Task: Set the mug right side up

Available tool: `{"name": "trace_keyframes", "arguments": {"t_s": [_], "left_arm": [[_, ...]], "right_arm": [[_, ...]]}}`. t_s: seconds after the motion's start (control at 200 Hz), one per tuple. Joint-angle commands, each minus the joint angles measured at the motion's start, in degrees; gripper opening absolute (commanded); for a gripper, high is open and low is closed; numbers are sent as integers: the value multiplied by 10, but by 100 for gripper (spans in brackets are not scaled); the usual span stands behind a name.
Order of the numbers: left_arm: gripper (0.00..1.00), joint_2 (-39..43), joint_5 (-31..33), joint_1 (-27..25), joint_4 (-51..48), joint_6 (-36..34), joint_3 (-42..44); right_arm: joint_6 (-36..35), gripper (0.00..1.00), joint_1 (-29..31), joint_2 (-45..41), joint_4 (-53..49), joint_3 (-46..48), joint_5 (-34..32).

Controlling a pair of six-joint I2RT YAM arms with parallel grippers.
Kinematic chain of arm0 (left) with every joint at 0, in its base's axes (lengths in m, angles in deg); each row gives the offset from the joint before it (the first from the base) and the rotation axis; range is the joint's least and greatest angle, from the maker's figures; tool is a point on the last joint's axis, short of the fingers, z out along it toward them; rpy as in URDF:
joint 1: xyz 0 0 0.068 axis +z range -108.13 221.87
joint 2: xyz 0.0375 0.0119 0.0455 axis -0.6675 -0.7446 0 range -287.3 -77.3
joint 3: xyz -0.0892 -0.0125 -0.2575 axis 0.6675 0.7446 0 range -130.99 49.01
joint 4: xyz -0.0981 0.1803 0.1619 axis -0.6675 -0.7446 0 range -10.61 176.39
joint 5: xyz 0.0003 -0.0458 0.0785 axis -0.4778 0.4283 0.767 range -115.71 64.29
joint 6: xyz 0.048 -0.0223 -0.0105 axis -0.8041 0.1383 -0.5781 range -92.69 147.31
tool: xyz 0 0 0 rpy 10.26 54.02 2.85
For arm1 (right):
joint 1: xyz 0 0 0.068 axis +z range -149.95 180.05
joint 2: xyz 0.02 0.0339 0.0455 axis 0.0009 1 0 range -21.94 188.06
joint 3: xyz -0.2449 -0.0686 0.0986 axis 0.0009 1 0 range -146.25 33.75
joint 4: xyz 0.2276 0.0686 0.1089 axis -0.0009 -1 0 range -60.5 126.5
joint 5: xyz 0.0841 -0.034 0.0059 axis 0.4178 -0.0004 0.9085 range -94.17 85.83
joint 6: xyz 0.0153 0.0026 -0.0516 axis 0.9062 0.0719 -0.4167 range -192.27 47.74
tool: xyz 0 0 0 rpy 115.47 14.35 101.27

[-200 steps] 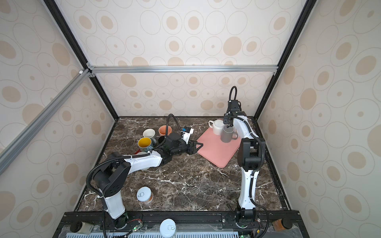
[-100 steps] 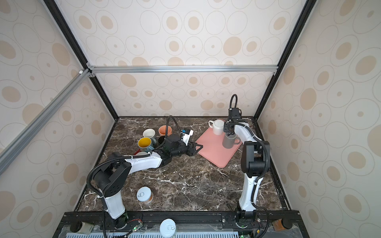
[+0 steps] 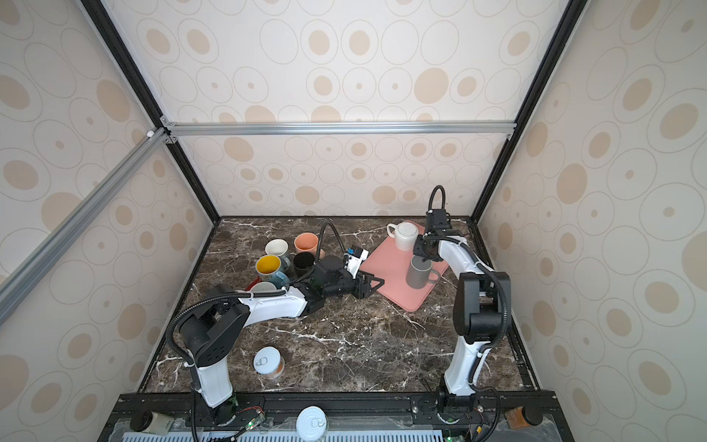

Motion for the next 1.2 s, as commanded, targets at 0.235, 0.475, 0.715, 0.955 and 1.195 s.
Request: {"name": "trace_keyframes", "arguments": {"t_s": [0.235,0.475,0.715,0.955,1.195], "left_arm": [[54,-24,-20,-19,-14,-13,-25],[54,-12,-18,-19,-12,-14,-7],[54,1,-4,-18,-29,-26,-1],[55,23,21,-11,-60,-46,3],[56,39,39,13,-84,-56,12]], "right_arm": [[26,49,-48,-65,-70,-1,53],[16,48,-107,-72,-64,52,55],[21,44,-117,-56,-43,99,86],[68,39,-98,-111,40,226,217],[115,38,-17,-185,99,316,223]]}}
